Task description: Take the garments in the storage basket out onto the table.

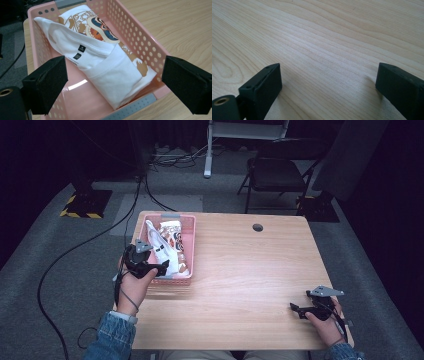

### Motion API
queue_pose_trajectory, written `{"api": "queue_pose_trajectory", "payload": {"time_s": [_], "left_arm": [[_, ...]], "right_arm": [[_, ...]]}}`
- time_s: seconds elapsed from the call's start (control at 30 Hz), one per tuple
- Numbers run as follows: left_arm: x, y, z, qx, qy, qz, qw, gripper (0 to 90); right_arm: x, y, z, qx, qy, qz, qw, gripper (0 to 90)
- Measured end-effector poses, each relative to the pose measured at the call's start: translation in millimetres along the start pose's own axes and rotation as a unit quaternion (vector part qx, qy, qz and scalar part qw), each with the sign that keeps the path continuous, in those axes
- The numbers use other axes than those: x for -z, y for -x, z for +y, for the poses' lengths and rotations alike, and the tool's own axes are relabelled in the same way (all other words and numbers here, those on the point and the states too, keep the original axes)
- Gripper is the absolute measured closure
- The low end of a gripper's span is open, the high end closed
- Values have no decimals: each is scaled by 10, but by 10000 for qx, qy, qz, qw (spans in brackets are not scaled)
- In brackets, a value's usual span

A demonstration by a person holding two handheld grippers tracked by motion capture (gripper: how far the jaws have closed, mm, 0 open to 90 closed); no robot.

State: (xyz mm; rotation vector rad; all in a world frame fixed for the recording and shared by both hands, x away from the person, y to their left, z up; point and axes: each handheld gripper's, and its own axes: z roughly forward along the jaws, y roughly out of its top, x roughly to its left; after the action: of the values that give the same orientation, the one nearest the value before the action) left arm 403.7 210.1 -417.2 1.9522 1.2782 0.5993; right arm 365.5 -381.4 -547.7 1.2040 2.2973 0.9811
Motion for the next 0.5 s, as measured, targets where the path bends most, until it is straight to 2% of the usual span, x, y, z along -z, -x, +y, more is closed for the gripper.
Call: {"api": "queue_pose_trajectory", "payload": {"time_s": [0.2, 0.5], "left_arm": [[-108, -20, 90, 44, 7, -35, 10000, 62], [-283, 18, 233, -79, -50, -47, 9999, 62]], "right_arm": [[0, 0, 0, 0, 1, -1, 10000, 66], [0, 0, 0, 1, 0, -1, 10000, 66]]}}
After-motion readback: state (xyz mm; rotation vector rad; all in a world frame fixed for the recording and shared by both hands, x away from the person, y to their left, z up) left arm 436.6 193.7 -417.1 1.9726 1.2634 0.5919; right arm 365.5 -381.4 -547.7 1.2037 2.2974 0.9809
